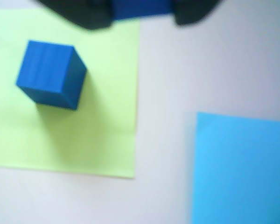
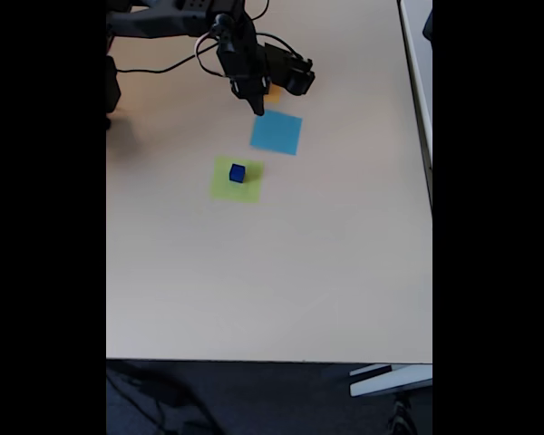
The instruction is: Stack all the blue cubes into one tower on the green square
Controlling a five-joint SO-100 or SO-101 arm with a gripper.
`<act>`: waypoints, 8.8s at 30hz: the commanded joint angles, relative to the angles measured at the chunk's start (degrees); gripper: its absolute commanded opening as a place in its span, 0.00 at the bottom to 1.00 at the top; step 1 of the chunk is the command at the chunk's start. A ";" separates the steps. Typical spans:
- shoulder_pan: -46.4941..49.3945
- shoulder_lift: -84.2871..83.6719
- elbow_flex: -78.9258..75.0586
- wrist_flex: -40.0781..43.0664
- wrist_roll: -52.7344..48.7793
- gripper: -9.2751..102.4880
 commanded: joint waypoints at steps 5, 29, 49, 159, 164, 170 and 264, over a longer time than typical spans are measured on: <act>5.45 -0.44 -0.26 -2.72 -3.43 0.08; 10.63 -2.81 14.15 -17.23 -4.13 0.08; 10.46 -1.67 16.61 -17.84 -2.99 0.08; -33.22 7.56 9.40 -19.25 41.57 0.43; -33.84 6.86 9.23 -19.60 41.48 0.42; -33.31 5.71 9.49 -19.42 40.17 0.42; -17.40 0.62 5.45 -16.79 17.31 0.13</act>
